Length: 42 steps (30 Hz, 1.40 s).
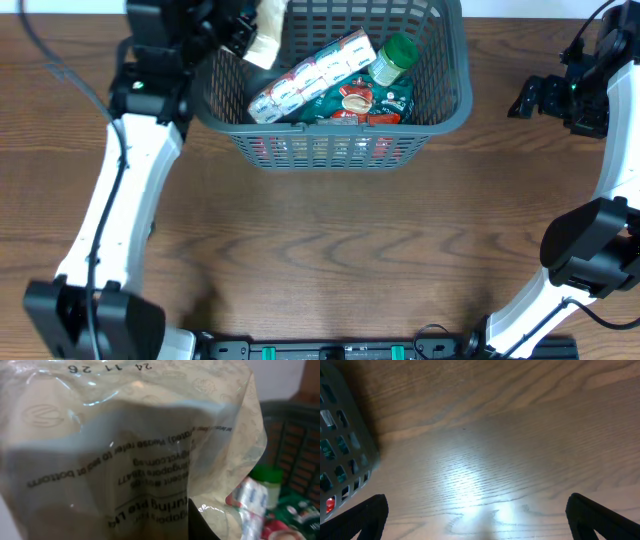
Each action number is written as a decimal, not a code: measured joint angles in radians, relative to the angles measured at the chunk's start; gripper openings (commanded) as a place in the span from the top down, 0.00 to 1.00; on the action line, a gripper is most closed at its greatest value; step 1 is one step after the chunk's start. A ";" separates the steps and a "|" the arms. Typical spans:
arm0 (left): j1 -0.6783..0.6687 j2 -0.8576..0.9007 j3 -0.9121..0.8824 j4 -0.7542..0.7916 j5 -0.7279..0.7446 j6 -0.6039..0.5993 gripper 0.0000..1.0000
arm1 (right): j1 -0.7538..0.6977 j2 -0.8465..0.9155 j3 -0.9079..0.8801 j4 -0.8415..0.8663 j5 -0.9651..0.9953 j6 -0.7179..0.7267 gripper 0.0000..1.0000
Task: Pack container
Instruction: 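Carry the beige pouch with the left gripper into the basket and release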
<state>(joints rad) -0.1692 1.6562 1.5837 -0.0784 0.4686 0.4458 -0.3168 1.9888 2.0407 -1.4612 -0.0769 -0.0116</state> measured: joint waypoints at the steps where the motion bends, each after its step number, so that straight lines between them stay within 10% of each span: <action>1: -0.006 0.011 0.003 -0.011 0.000 0.000 0.95 | 0.000 0.000 0.000 0.000 0.000 0.000 0.01; 11: -0.067 0.190 0.018 -0.283 -0.010 0.062 0.83 | 0.000 0.000 0.000 0.000 -0.002 0.000 0.01; 17: -0.073 0.254 0.018 -0.354 -0.030 0.087 0.56 | 0.000 0.000 0.000 -0.006 -0.002 0.000 0.01; 20: -0.073 0.251 0.018 -0.357 -0.031 0.100 0.01 | 0.000 0.000 0.000 -0.007 -0.002 0.000 0.01; 42: -0.073 -0.120 0.018 -0.235 -0.254 0.113 0.02 | 0.000 0.000 0.000 -0.008 -0.002 -0.005 0.01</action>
<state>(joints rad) -0.2424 1.5364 1.6016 -0.3130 0.2146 0.5583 -0.3168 1.9888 2.0407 -1.4689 -0.0792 -0.0166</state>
